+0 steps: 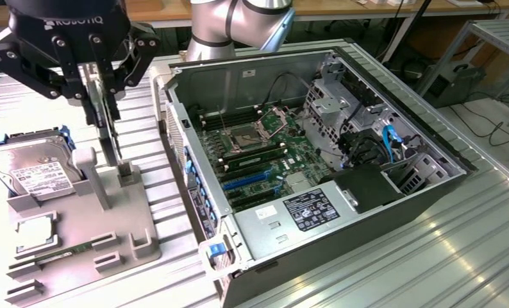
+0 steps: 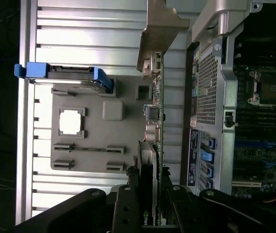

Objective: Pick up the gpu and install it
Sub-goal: 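Pick up the gpu and move the gpu toward the slot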

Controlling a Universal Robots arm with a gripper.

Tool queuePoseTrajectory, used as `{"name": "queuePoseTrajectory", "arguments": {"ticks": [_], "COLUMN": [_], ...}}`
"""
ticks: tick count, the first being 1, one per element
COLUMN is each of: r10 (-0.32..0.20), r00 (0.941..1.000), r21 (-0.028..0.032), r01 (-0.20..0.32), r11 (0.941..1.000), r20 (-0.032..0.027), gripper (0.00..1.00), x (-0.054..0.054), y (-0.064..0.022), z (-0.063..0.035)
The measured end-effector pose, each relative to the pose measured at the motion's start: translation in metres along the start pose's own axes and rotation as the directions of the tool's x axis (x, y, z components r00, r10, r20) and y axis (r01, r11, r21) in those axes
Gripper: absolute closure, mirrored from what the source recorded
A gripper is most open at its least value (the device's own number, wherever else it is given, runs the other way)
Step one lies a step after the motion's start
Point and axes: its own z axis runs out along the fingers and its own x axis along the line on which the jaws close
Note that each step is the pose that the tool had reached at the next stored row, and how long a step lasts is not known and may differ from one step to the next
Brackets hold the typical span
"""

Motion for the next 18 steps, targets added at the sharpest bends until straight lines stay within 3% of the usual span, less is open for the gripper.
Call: {"name": "queuePoseTrajectory", "arguments": {"ticks": [5, 18], "r10": [0.000, 0.000], "r00": [1.0000, 1.0000], "r21": [0.0004, 0.0006], "r01": [0.000, 0.000], "r11": [1.0000, 1.0000], "r20": [0.0001, -0.0001], "gripper": [0.73, 0.73], "x": [0.000, -0.002], "y": [0.0008, 0.0009], "z": [-0.0125, -0.0128]}}
